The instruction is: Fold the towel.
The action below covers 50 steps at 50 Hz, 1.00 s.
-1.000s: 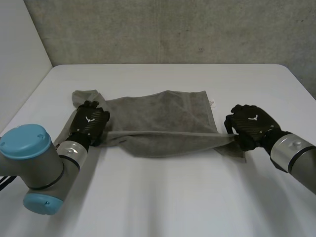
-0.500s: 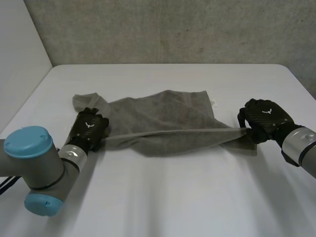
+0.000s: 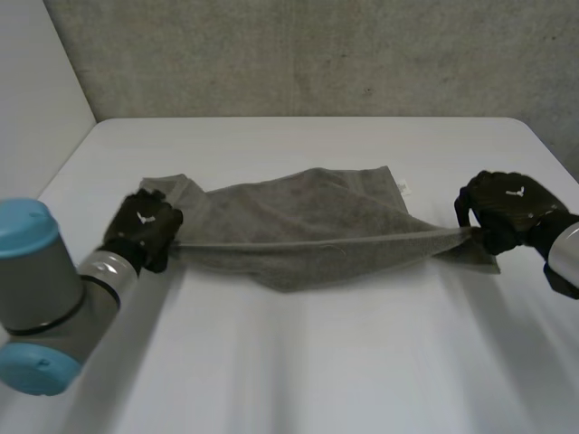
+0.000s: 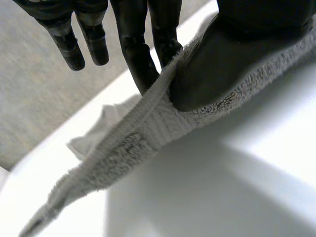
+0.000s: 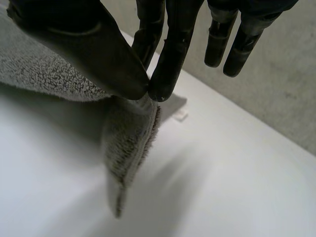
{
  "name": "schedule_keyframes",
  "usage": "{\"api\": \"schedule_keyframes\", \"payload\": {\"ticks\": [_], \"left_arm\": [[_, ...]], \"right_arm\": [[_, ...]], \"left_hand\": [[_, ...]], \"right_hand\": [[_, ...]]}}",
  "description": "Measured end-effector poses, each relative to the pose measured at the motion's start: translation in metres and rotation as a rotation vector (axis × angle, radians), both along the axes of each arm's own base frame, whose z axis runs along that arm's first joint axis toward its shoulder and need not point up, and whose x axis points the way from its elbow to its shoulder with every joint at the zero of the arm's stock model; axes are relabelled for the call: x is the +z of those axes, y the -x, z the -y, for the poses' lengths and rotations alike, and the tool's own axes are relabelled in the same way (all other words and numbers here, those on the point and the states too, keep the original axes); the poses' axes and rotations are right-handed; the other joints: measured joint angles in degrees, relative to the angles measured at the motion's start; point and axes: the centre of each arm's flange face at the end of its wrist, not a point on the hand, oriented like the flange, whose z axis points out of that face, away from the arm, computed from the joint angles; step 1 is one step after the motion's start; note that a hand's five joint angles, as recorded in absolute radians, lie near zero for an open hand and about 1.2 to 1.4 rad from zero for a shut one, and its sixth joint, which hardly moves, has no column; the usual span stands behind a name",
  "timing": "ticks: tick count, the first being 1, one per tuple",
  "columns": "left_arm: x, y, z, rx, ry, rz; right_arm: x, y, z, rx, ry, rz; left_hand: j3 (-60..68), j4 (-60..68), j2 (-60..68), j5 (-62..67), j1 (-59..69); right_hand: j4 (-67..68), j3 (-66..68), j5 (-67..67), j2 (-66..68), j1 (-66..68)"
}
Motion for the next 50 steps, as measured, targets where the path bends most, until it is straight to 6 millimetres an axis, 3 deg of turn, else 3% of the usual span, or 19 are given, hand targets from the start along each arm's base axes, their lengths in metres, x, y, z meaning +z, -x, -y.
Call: {"api": "schedule_keyframes", "payload": {"ticks": [12, 17, 24, 34, 45, 50], "left_arm": [[0.103, -0.018, -0.028, 0.026, 0.202, -0.064], [0.131, -0.024, -0.045, 0.000, 0.238, -0.081], [0.141, -0.030, -0.052, -0.021, 0.229, -0.084], [0.136, -0.037, -0.051, 0.001, 0.169, -0.074], [0.186, -0.040, -0.070, -0.002, 0.322, -0.097], [0.186, -0.040, -0.076, -0.011, 0.309, -0.097]], "right_arm": [[0.075, 0.008, -0.019, 0.044, 0.187, -0.031], [0.104, 0.009, -0.028, 0.054, 0.269, -0.062], [0.122, 0.008, -0.034, 0.081, 0.321, -0.105], [0.119, 0.008, -0.026, 0.109, 0.358, -0.218], [0.152, 0.005, -0.037, 0.107, 0.444, -0.202], [0.154, 0.005, -0.040, 0.104, 0.433, -0.168]], "left_hand": [[0.0, 0.0, 0.2, 0.0, 0.1], [0.0, 0.0, 0.7, 0.0, 0.1], [0.0, 0.0, 0.8, 0.0, 0.1], [0.0, 0.0, 1.4, 0.0, 0.1], [0.0, 0.0, 1.6, 0.5, 0.1], [0.0, 0.0, 1.6, 0.6, 0.1]], "right_hand": [[0.0, 0.0, 0.0, 0.0, 0.0], [0.0, 0.0, 0.0, 0.0, 0.0], [0.0, 0.0, 0.0, 0.0, 0.0], [0.0, 0.0, 0.0, 0.0, 0.0], [0.0, 0.0, 0.0, 0.0, 0.1], [0.0, 0.0, 0.0, 0.0, 0.1]]}}
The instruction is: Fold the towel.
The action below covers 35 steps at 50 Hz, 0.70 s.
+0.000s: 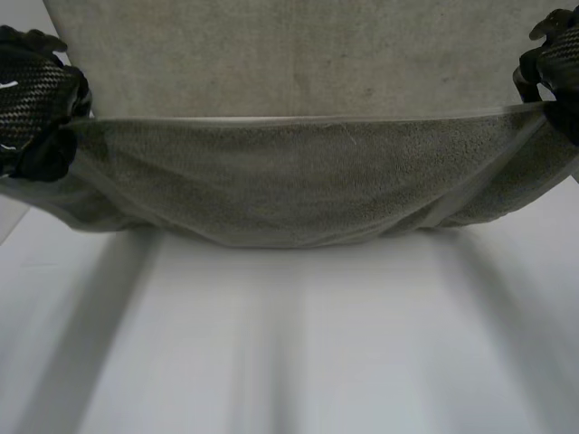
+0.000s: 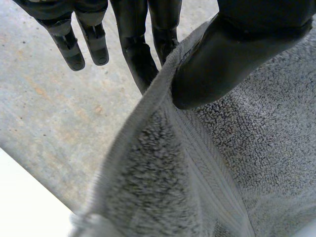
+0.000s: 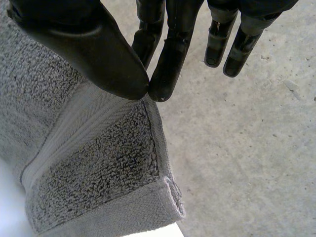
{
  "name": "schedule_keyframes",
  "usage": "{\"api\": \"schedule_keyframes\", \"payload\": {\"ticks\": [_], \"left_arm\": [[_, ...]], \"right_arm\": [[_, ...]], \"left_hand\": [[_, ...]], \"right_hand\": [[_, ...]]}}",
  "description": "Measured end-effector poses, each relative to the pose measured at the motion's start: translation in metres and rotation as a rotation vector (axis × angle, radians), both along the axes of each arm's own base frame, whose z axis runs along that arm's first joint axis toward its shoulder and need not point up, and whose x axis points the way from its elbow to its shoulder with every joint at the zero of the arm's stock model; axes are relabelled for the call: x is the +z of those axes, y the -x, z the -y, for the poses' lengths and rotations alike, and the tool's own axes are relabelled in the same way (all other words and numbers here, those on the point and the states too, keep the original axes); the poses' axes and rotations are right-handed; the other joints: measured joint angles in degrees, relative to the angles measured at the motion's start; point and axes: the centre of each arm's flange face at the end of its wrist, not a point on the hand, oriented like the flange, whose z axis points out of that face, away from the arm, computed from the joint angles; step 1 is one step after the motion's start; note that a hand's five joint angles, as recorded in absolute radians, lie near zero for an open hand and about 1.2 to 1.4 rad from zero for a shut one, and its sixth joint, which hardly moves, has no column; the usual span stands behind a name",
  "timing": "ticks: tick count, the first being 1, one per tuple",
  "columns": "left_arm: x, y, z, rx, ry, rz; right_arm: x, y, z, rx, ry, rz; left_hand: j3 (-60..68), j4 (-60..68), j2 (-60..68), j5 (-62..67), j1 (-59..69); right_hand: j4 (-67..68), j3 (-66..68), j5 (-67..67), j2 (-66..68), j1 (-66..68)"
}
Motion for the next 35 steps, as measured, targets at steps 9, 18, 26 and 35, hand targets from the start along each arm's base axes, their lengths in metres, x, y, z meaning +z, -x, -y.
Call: {"api": "schedule_keyframes", "payload": {"ticks": [9, 18, 26, 35], "left_arm": [[0.020, -0.001, -0.008, -0.003, 0.074, -0.010], [-0.006, -0.001, 0.010, 0.009, -0.020, 0.004], [-0.056, 0.001, 0.013, -0.012, -0.198, 0.031], [-0.098, 0.008, 0.024, -0.072, -0.366, 0.049]], "right_arm": [[0.007, 0.000, 0.002, -0.002, 0.038, 0.012], [-0.020, 0.001, 0.012, -0.003, -0.054, 0.010], [-0.059, 0.001, 0.015, 0.002, -0.167, -0.038], [-0.099, 0.003, 0.029, 0.011, -0.261, -0.114]], "left_hand": [[0.0, 0.0, 0.0, 0.0, 0.0], [0.0, 0.0, 0.0, 0.0, 0.0], [0.0, 0.0, 0.0, 0.0, 0.0], [0.0, 0.0, 0.0, 0.0, 0.0]], "right_hand": [[0.0, 0.0, 0.0, 0.0, 0.0], [0.0, 0.0, 0.0, 0.0, 0.0], [0.0, 0.0, 0.0, 0.0, 0.0], [0.0, 0.0, 0.0, 0.0, 0.0]]}}
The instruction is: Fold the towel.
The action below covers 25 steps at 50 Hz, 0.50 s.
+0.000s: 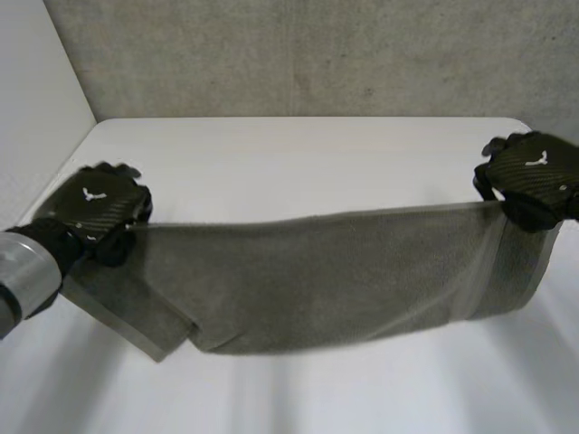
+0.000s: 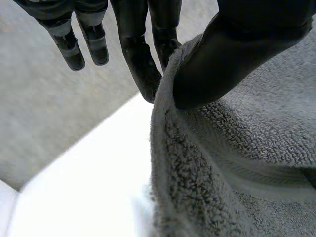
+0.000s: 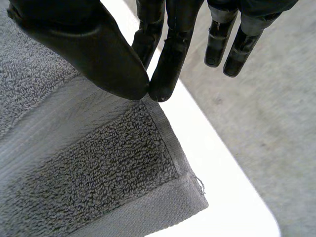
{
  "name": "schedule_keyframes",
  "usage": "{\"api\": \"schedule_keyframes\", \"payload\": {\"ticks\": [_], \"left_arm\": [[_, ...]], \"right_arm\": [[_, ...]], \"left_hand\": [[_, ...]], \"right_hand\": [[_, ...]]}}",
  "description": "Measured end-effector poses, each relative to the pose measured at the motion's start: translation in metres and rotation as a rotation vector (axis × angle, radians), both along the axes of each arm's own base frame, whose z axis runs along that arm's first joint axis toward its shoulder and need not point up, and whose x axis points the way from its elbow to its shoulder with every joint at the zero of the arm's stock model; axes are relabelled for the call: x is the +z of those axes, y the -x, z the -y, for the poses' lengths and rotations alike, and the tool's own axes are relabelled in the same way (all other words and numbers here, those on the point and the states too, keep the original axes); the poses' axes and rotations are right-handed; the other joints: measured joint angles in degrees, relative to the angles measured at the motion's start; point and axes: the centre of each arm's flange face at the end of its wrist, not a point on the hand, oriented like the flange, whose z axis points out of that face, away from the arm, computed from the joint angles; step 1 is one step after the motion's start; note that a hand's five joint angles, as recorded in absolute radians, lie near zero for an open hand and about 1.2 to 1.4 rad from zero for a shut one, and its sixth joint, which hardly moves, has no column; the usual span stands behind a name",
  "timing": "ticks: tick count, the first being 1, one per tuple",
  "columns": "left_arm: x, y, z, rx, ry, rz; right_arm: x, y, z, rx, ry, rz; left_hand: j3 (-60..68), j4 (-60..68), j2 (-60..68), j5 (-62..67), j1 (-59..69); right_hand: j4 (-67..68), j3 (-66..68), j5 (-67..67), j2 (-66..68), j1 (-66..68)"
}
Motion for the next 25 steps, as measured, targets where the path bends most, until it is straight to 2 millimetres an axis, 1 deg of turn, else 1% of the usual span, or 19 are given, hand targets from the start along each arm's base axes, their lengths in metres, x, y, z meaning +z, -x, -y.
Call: {"api": "schedule_keyframes", "payload": {"ticks": [4, 9, 13, 19, 23, 25], "left_arm": [[-0.018, 0.003, 0.013, -0.013, -0.071, 0.009], [-0.025, 0.005, 0.025, -0.017, -0.106, 0.015], [-0.020, 0.006, 0.031, -0.019, -0.097, 0.014], [-0.002, 0.010, 0.034, -0.029, -0.053, 0.008], [0.000, 0.013, 0.035, -0.039, -0.044, 0.008], [-0.003, 0.015, 0.041, -0.044, -0.041, 0.009]], "right_arm": [[-0.016, -0.002, 0.011, 0.008, -0.045, -0.014], [-0.018, -0.014, 0.018, 0.014, -0.037, -0.028], [-0.012, -0.021, 0.021, 0.011, -0.006, -0.033], [0.001, -0.027, 0.023, 0.007, 0.029, -0.008], [0.000, -0.031, 0.025, 0.020, 0.030, -0.005], [-0.004, -0.037, 0.030, 0.039, 0.037, -0.014]], "left_hand": [[0.0, 0.0, 0.0, 0.0, 0.0], [0.0, 0.0, 0.0, 0.0, 0.0], [0.0, 0.0, 0.0, 0.0, 0.0], [0.0, 0.0, 0.0, 0.0, 0.0], [0.0, 0.0, 0.0, 0.0, 0.0], [0.0, 0.0, 0.0, 0.0, 0.0]], "right_hand": [[0.0, 0.0, 0.0, 0.0, 0.0], [0.0, 0.0, 0.0, 0.0, 0.0], [0.0, 0.0, 0.0, 0.0, 0.0], [0.0, 0.0, 0.0, 0.0, 0.0], [0.0, 0.0, 0.0, 0.0, 0.0], [0.0, 0.0, 0.0, 0.0, 0.0]]}}
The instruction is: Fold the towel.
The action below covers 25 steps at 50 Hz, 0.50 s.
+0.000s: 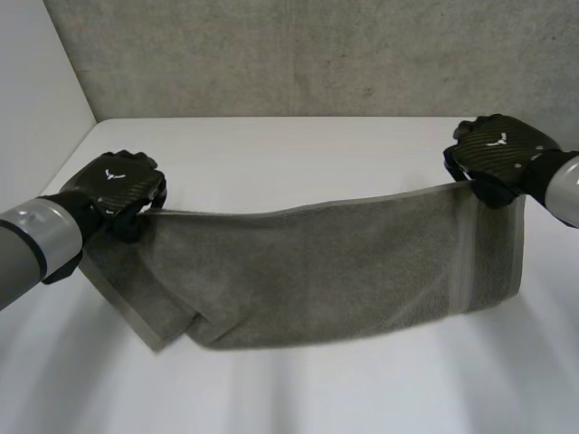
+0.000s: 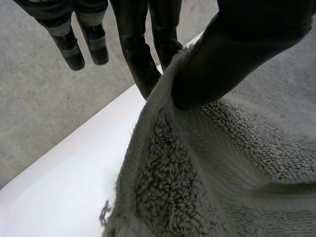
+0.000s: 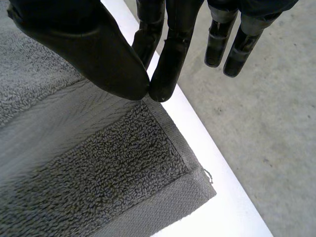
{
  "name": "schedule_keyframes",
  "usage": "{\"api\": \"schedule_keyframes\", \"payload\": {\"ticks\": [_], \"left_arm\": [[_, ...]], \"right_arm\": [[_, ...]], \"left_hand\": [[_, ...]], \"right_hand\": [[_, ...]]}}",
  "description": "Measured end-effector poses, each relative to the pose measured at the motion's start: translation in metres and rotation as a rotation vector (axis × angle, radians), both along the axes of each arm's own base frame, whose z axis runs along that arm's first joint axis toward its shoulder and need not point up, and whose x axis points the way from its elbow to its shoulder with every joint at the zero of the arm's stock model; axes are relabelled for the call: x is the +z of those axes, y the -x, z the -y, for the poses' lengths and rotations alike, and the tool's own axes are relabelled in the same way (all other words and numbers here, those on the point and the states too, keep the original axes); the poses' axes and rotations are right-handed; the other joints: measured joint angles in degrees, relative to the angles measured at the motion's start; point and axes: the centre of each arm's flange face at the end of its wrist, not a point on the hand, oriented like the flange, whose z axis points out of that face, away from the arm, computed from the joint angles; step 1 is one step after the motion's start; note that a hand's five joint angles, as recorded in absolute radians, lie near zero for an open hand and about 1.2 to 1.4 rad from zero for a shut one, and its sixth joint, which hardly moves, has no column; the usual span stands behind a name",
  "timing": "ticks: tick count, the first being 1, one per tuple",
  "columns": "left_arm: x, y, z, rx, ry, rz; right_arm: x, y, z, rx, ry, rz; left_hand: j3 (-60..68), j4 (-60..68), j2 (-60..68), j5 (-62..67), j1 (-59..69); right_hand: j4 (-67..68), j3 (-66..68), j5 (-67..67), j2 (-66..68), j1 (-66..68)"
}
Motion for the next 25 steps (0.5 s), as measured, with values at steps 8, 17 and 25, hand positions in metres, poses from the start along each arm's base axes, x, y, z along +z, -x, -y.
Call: {"api": "schedule_keyframes", "payload": {"ticks": [8, 17, 25], "left_arm": [[0.023, 0.015, 0.067, 0.006, 0.239, -0.002], [0.158, 0.024, 0.060, 0.017, 0.689, -0.242], [0.143, 0.017, 0.041, -0.042, 0.632, -0.312]], "right_arm": [[0.049, -0.033, 0.059, -0.027, 0.325, 0.004], [0.181, -0.035, 0.045, -0.048, 0.669, 0.358], [0.145, -0.018, 0.042, 0.006, 0.495, 0.394]], "left_hand": [[0.0, 0.0, 0.0, 0.0, 0.0], [0.0, 0.0, 0.0, 0.0, 0.0], [0.0, 0.0, 0.0, 0.0, 0.0]], "right_hand": [[0.0, 0.0, 0.0, 0.0, 0.0], [0.0, 0.0, 0.0, 0.0, 0.0], [0.0, 0.0, 0.0, 0.0, 0.1]]}}
